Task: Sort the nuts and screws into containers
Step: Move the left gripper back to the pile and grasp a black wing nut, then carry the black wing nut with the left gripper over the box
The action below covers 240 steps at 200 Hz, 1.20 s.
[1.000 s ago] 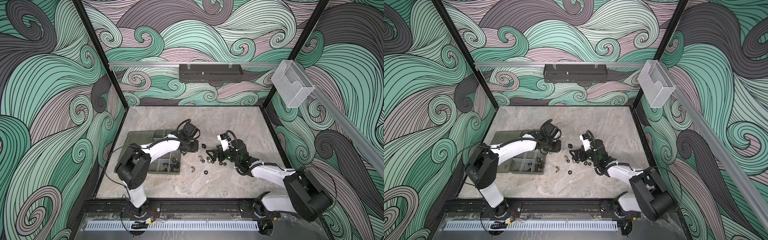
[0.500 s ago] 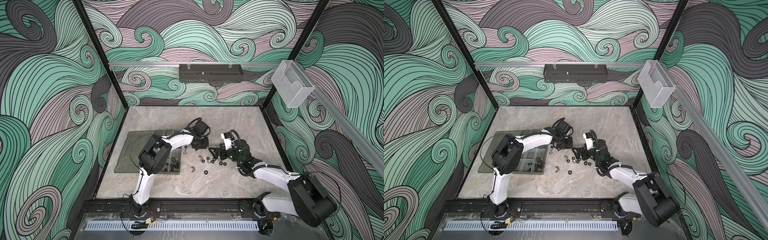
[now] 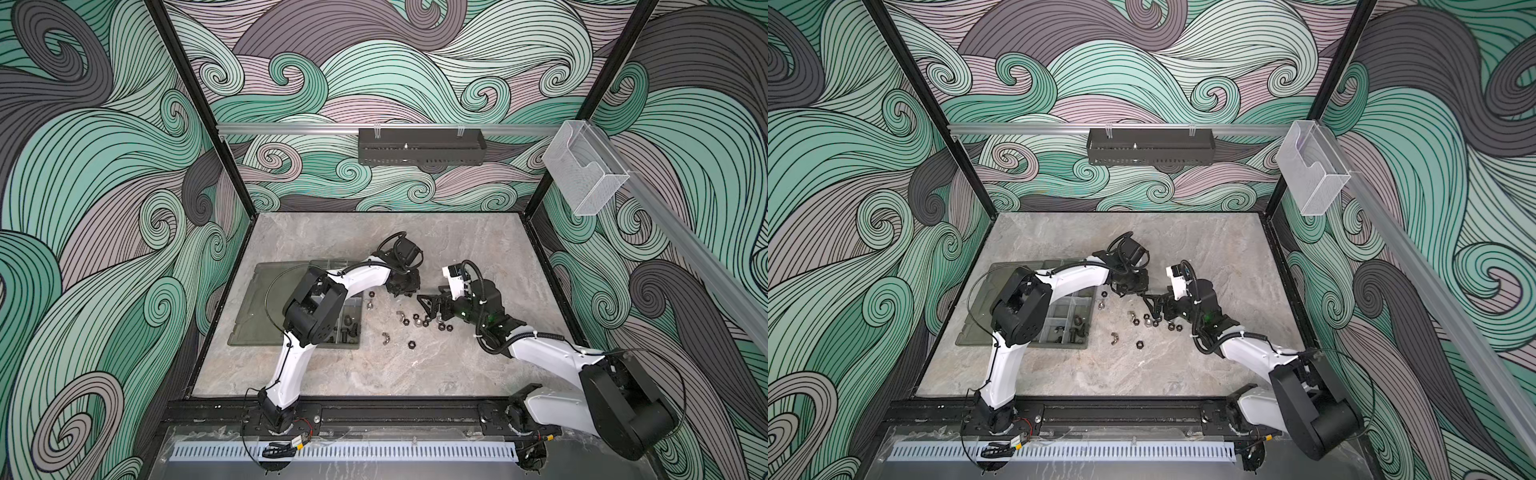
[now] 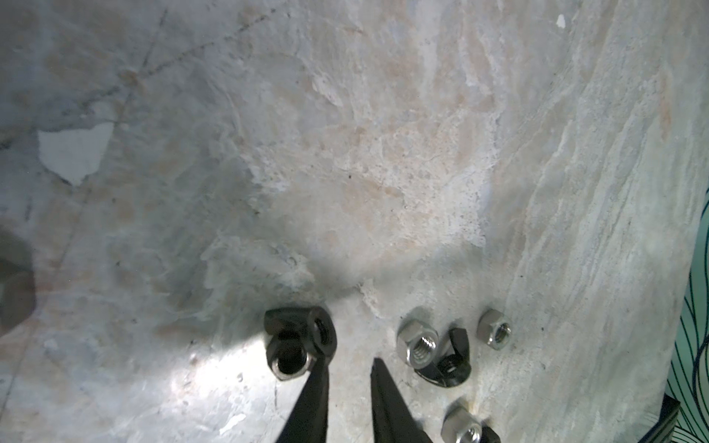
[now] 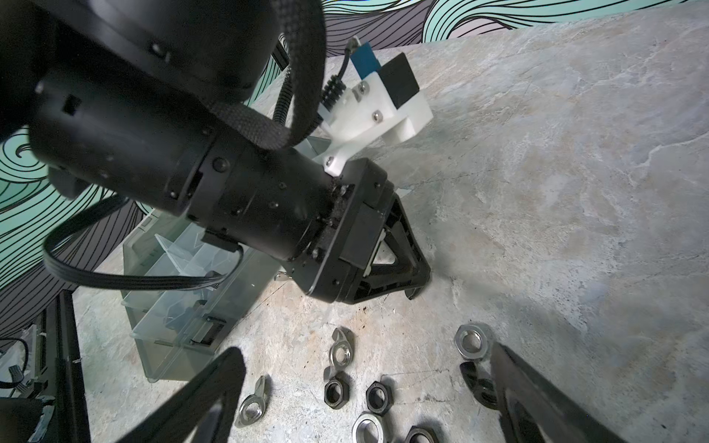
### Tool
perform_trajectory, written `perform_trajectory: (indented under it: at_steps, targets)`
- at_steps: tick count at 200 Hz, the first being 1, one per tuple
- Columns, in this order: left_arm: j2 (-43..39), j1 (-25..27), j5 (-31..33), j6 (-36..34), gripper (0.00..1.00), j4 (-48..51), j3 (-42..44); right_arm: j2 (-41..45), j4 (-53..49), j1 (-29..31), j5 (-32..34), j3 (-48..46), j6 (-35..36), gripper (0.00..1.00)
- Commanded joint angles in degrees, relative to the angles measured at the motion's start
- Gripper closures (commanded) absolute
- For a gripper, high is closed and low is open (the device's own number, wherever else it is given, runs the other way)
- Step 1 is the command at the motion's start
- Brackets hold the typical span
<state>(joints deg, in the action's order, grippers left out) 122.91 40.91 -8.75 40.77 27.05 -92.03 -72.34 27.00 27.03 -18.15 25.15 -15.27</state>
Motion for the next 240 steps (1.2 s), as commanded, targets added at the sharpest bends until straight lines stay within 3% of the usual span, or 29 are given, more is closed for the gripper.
perform_trajectory:
  at_steps: [1,189,240]
  targets:
    - [1.14,-0.3,1.17,0.49,0.76,2.05,-1.7,0.16,1.54,-0.22,-1.08,-0.02,-0.11,0.01]
    - [6.26,-0.83,1.28,-0.5,0.76,4.33,-7.1,-0.18,1.9,-0.22,-2.34,0.16,-0.11,0.01]
    - [7.34,-0.84,1.46,-1.23,0.82,5.49,-8.53,-0.2,1.84,-0.22,-2.41,0.11,-0.1,0.01]
